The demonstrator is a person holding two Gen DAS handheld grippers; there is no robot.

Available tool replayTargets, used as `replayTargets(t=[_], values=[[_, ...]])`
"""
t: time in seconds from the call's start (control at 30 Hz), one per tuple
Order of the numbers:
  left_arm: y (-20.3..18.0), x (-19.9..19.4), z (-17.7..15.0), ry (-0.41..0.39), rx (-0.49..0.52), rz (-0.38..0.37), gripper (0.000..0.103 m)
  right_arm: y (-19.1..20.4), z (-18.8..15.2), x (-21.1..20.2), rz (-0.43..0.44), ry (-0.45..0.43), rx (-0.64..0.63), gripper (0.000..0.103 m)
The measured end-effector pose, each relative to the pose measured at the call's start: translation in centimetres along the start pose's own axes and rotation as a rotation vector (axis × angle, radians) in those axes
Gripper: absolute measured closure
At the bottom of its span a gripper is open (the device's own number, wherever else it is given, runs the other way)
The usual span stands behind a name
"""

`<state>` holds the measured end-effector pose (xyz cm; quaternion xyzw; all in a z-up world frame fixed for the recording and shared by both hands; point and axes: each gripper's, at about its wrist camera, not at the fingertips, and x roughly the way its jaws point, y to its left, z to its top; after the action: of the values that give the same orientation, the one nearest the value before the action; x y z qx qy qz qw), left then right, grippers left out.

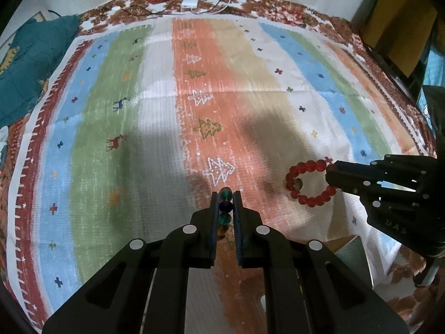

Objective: Organize jewelry
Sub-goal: 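Grasp multicolour bracelet with left tool while right tool grasps red bead bracelet, then lift both bracelets and carry them over the silver tin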

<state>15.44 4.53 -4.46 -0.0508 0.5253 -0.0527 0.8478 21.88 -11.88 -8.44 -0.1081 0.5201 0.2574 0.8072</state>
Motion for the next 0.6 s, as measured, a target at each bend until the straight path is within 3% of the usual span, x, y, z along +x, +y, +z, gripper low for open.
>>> replayTargets(t=[0.6], values=[[-1.2, -2.8, -0.9, -0.051, 0.006, -0.033, 0.094, 0.7, -0.7, -2.9, -0.01, -0.064, -0.003, 0.089]])
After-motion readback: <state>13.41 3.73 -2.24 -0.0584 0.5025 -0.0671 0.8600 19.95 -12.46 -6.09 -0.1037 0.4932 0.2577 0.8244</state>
